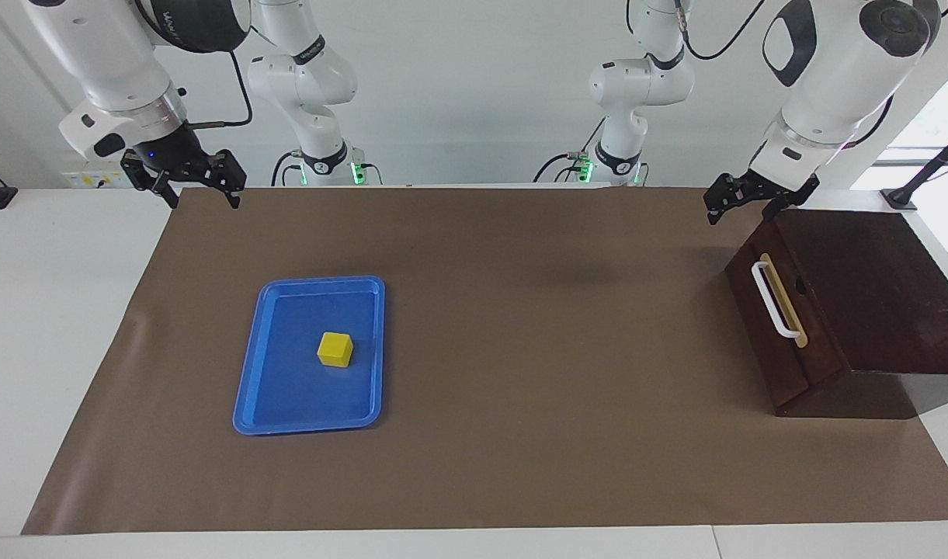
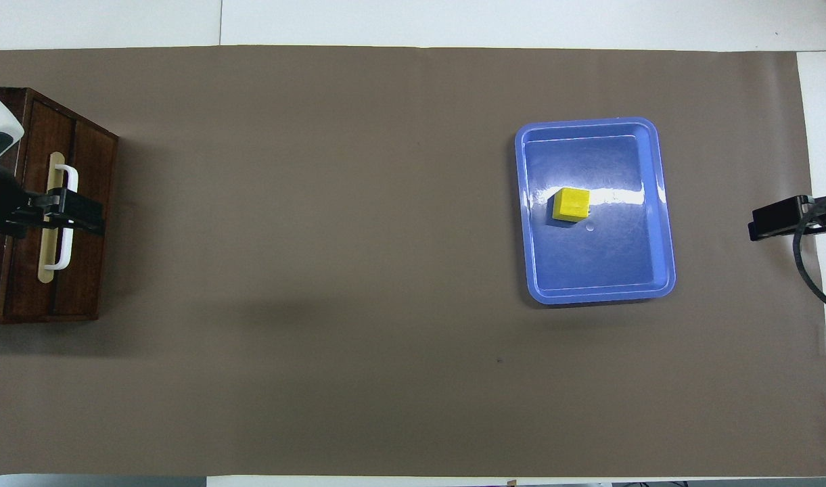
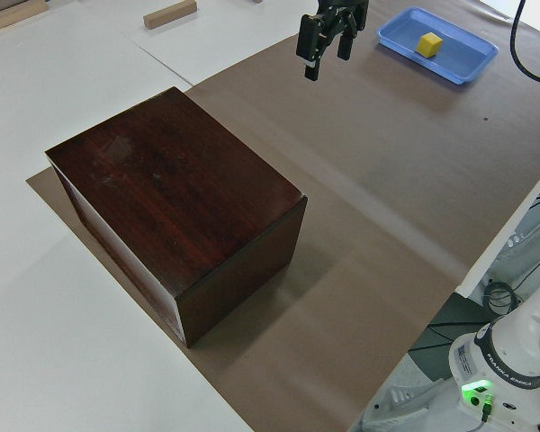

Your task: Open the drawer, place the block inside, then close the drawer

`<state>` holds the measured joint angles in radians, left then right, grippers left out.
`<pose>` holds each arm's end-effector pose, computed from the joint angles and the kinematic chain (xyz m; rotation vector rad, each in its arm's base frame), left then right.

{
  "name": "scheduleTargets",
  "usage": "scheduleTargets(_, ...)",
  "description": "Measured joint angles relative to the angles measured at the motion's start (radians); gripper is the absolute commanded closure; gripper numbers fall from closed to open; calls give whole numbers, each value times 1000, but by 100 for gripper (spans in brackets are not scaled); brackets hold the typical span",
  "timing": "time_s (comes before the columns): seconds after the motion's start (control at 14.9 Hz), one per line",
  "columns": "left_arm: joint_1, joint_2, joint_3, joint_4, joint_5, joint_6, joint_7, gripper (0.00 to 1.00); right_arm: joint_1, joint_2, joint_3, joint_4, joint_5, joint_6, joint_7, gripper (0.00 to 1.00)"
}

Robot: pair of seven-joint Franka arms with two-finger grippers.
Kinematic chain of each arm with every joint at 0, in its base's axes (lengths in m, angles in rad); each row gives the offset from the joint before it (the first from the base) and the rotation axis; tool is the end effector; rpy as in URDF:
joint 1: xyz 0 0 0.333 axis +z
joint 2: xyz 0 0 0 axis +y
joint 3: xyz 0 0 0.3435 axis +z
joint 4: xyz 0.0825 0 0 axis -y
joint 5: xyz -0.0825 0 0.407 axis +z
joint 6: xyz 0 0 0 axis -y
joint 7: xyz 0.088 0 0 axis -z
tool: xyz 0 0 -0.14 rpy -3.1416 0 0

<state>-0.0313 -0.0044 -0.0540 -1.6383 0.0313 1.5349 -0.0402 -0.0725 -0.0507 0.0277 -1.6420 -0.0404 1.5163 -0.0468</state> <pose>0.5644 -0.0438 0.5856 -3.0995 0.0705 0.1502 0.5501 -0.0301 0.6083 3.1010 0.0019 -0.1192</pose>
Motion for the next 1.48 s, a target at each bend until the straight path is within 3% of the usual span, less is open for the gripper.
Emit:
scheduleTargets(1.08,0,0,0,0,0,0,0,0,0,-2,0,-13,0,-29,-46,0)
scheduleTargets(1.28,0,0,0,0,0,0,0,0,1,-23,1,-75,2,-16,-119,0)
scheduleTargets(1.48,0,0,0,0,0,0,0,0,1,-66,6,-184,28,74,-211,0)
